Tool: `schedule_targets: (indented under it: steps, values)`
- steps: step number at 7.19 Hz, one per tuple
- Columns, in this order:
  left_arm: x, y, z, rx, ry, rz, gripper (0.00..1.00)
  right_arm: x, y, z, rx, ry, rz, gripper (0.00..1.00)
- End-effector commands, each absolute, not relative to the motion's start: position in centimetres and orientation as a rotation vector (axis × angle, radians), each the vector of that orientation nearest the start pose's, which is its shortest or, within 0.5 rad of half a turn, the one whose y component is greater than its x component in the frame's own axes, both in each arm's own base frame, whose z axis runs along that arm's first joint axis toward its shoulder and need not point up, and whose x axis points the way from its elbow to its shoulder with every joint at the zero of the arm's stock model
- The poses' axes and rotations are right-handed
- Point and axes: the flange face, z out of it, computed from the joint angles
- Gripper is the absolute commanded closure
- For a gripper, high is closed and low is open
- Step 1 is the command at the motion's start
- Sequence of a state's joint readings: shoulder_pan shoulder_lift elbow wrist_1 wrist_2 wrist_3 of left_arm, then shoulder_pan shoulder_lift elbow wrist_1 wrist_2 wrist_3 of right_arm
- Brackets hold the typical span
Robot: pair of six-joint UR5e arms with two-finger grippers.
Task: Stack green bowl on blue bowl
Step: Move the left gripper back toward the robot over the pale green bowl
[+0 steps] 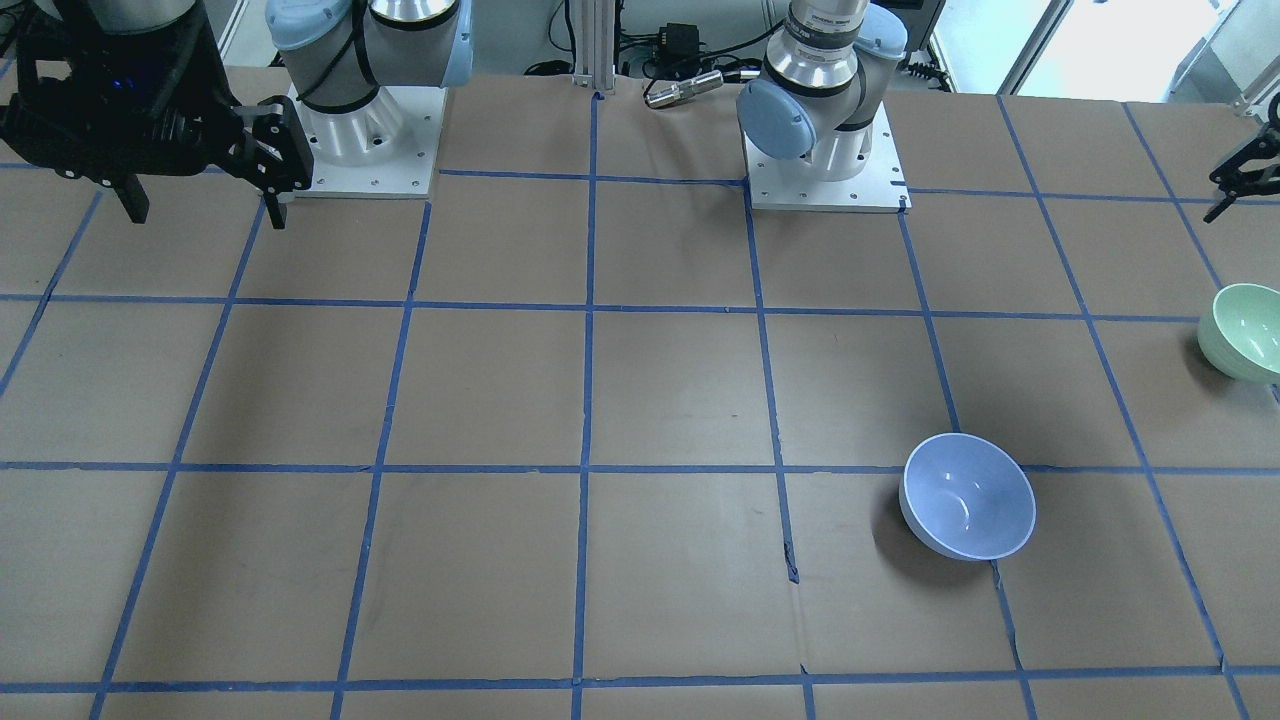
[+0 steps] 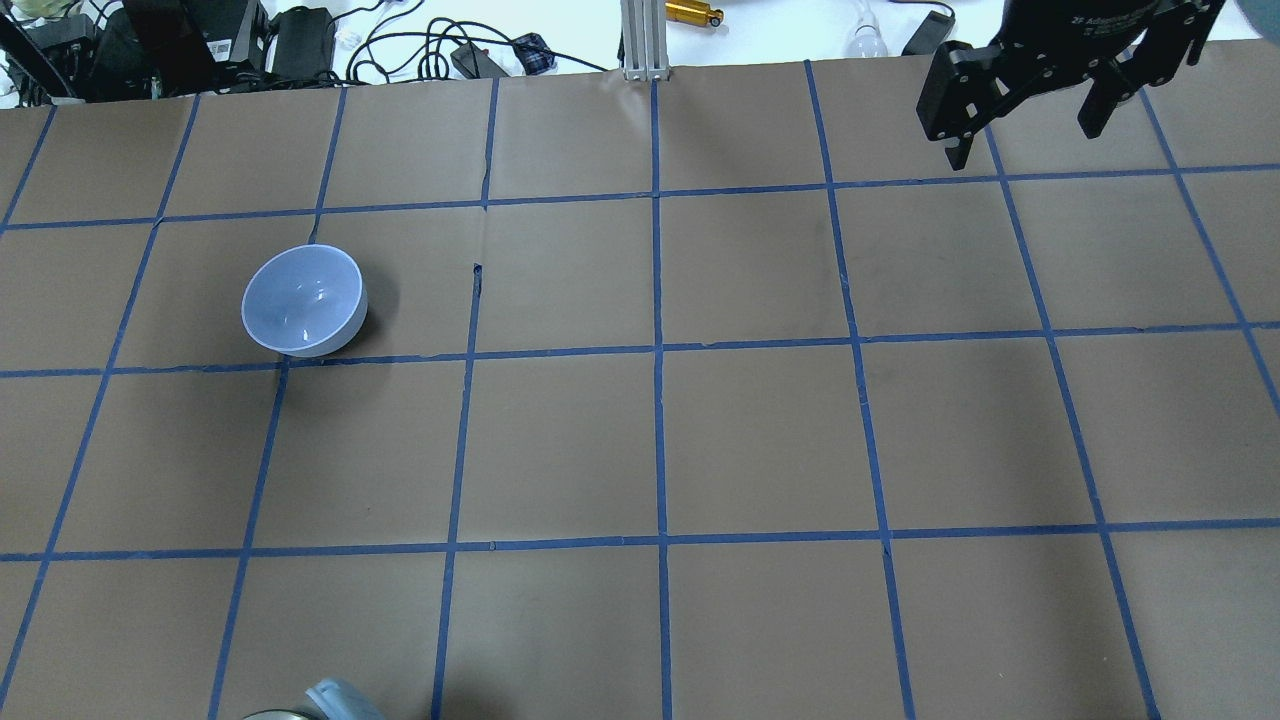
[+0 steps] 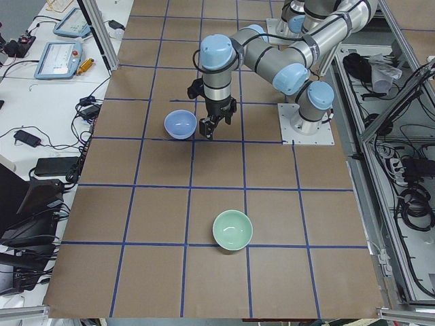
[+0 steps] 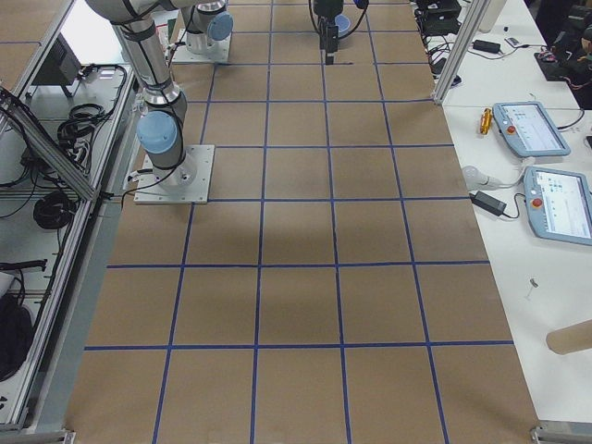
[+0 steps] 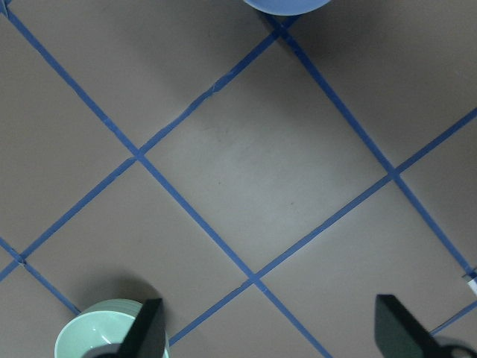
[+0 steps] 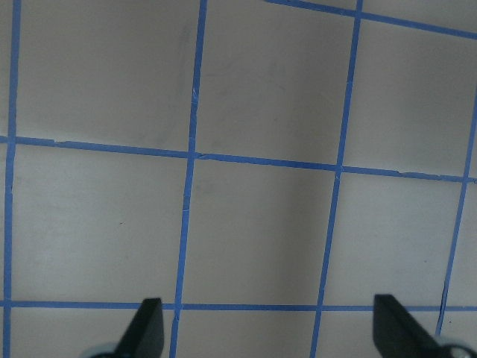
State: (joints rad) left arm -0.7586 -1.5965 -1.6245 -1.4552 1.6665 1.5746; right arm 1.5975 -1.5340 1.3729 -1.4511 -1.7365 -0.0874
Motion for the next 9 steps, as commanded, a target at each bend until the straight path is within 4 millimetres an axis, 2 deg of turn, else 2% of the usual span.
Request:
schedule_targets:
  steps: [1, 4, 5, 9]
  values:
    - [33.8, -40.7, 42.6, 1.253, 2.798, 0.120, 0.00, 13.0, -50.3, 55.6, -0.182, 3.303, -0.060, 0.00]
    - [39.9, -36.8, 38.8, 1.354, 2.828, 0.140, 0.00, 13.0, -50.3, 55.6, -0.182, 3.303, -0.060, 0.00]
    - [41.8, -36.1, 38.0, 1.339, 2.813, 0.137, 0.00, 13.1, -50.3, 55.6, -0.184, 3.303, -0.060, 0.00]
    - [48.9, -34.6, 31.6, 1.393, 2.747, 0.092, 0.00, 13.0, -50.3, 55.6, -0.182, 3.303, -0.060, 0.00]
